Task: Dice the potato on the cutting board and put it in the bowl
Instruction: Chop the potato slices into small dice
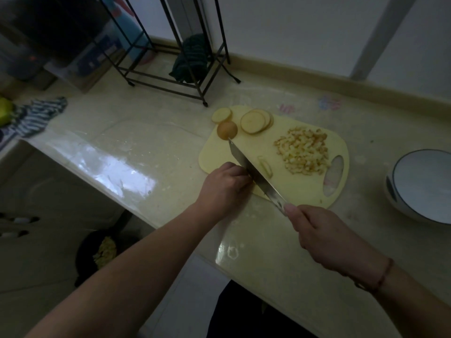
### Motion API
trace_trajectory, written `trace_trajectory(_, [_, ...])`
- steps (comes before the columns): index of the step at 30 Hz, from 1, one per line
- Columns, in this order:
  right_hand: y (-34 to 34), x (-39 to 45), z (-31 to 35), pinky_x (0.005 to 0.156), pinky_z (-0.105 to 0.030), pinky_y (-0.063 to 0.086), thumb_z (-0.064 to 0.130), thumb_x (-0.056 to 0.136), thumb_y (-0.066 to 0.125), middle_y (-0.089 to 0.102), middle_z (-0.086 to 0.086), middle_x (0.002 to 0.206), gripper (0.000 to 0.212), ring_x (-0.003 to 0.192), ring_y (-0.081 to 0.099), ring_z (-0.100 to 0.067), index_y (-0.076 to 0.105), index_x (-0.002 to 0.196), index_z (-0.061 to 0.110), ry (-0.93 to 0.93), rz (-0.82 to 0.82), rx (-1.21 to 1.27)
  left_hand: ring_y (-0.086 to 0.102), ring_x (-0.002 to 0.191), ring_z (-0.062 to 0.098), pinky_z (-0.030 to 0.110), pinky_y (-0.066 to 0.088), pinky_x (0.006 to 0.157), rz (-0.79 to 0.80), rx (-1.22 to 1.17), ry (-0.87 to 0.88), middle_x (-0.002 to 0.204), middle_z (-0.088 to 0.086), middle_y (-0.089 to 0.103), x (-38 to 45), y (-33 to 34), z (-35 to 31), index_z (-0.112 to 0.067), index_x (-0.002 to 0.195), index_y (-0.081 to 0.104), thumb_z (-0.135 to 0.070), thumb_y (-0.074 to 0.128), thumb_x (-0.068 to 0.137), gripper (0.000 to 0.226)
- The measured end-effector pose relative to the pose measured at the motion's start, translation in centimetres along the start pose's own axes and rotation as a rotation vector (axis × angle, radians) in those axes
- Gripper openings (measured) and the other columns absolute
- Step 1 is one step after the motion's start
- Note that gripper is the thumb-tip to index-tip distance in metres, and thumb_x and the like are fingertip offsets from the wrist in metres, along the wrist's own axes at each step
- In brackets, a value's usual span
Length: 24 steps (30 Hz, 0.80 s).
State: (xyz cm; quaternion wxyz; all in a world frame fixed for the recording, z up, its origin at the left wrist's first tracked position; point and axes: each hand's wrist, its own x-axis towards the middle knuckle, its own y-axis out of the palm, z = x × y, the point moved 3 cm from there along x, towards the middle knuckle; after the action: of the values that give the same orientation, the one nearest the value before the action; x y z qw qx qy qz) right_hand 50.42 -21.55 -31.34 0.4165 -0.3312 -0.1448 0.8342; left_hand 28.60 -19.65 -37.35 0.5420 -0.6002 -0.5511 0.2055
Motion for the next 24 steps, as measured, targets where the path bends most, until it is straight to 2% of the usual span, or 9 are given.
trace_trajectory(4, [0.0, -0.2, -0.3, 0.057, -0.029, 0.040, 0.060, 0.091, 0.029, 0.052, -0.002, 0.056, 0.059, 0.048, 0.045, -0.006, 0.046, 0.066, 0.009, -0.007, -0.003, -0.027, 0.066, 0.080, 0.031, 0.037, 0.055, 0.058, 0.022, 0.017, -0.037, 0.092, 0.006, 0.073, -0.2, 0.4, 0.5, -0.010, 0.096, 0.079, -0.015, 0.069, 0.086, 0.015])
trace_trajectory(8, [0.2, -1.1, -1.1, 0.060, -0.030, 0.042, 0.065, 0.087, 0.024, 0.055, -0.002, 0.057, 0.065, 0.053, 0.051, -0.008, 0.050, 0.069, 0.009, -0.003, -0.021, -0.048, 0.068, 0.081, 0.030, 0.037, 0.056, 0.057, 0.015, -0.008, -0.045, 0.092, 0.006, 0.074, -0.2, 0.2, 0.3, -0.011, 0.095, 0.080, -0.024, 0.060, 0.091, 0.024])
trace_trajectory(13, [0.9, -1.0, -1.2, 0.067, -0.035, 0.045, 0.068, 0.085, 0.018, 0.061, -0.003, 0.067, 0.067, 0.066, 0.058, -0.010, 0.057, 0.074, 0.014, -0.019, -0.040, -0.107, 0.070, 0.085, 0.029, 0.035, 0.058, 0.062, 0.032, -0.032, -0.039, 0.098, 0.006, 0.075, 0.0, 0.0, 0.2, -0.012, 0.097, 0.080, -0.025, 0.060, 0.090, 0.025])
trace_trajectory(17, [1.3, 1.2, 0.0, 0.063, -0.032, 0.031, 0.052, 0.097, 0.029, 0.054, 0.002, 0.064, 0.051, 0.064, 0.052, -0.013, 0.048, 0.067, 0.017, -0.005, -0.036, -0.131, 0.071, 0.086, 0.030, 0.036, 0.058, 0.064, 0.056, -0.039, -0.032, 0.098, 0.008, 0.075, 0.2, 0.0, 0.0, -0.010, 0.096, 0.080, -0.024, 0.058, 0.090, 0.027])
trace_trajectory(20, [1.0, 2.1, 0.7, 0.062, -0.031, 0.031, 0.048, 0.100, 0.030, 0.050, 0.003, 0.063, 0.049, 0.063, 0.049, -0.015, 0.045, 0.065, 0.018, -0.001, -0.026, -0.134, 0.070, 0.085, 0.029, 0.035, 0.058, 0.064, 0.066, -0.027, -0.030, 0.096, 0.007, 0.075, 0.3, -0.1, -0.1, -0.010, 0.095, 0.080, -0.024, 0.057, 0.091, 0.028])
trace_trajectory(22, [0.7, 2.1, 0.8, 0.053, -0.027, 0.033, 0.050, 0.100, 0.030, 0.049, 0.003, 0.060, 0.050, 0.057, 0.047, -0.012, 0.046, 0.066, 0.016, 0.020, -0.001, -0.118, 0.069, 0.084, 0.029, 0.034, 0.057, 0.063, 0.064, -0.022, -0.029, 0.093, 0.007, 0.074, 0.4, -0.2, -0.1, -0.010, 0.094, 0.080, -0.024, 0.056, 0.091, 0.027])
trace_trajectory(24, [0.1, 2.3, 0.1, 0.040, -0.020, 0.030, 0.054, 0.098, 0.030, 0.047, 0.002, 0.056, 0.052, 0.043, 0.041, -0.010, 0.047, 0.070, 0.014, 0.109, 0.080, 0.004, 0.069, 0.083, 0.027, 0.031, 0.057, 0.063, 0.056, -0.013, -0.019, 0.092, 0.006, 0.074, 0.3, -0.3, -0.2, -0.010, 0.092, 0.079, -0.024, 0.057, 0.091, 0.026])
